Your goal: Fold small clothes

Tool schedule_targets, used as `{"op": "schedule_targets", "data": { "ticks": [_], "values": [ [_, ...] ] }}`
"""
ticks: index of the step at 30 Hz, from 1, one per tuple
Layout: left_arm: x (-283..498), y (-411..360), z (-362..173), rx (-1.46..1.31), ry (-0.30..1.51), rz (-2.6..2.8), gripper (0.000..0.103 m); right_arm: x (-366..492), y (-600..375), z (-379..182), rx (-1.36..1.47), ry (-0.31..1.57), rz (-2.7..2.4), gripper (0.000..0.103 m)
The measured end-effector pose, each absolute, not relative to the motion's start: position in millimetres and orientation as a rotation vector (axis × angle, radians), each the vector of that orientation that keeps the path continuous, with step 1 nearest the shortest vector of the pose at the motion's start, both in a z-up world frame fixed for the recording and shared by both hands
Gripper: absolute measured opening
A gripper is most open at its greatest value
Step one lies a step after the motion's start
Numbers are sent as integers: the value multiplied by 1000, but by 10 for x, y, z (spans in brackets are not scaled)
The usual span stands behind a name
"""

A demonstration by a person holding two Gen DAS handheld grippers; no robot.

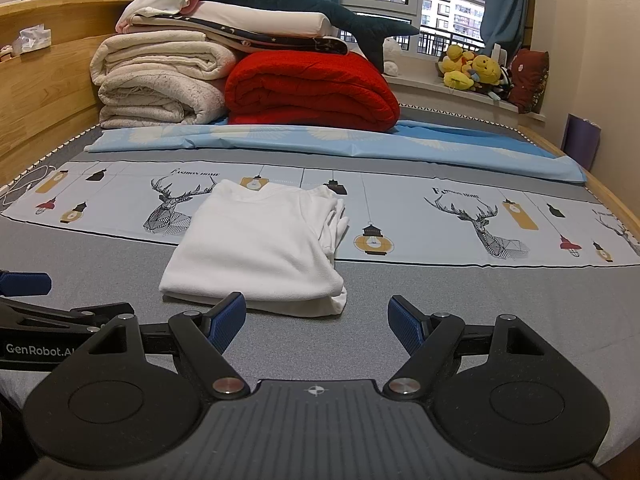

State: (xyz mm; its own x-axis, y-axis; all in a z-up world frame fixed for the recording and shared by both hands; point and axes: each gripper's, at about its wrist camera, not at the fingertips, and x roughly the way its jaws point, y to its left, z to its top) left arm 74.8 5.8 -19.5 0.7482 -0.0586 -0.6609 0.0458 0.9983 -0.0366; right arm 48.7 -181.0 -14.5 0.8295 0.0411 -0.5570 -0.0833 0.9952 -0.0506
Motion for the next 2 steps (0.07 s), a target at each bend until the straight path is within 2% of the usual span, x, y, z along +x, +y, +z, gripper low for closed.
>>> {"op": "schedule_targets", "data": {
  "ticks": [2],
  "values": [
    [746,63,-197,-19,723,-57,102,487,-1809,-145,-73,589,66,79]
  ]
}}
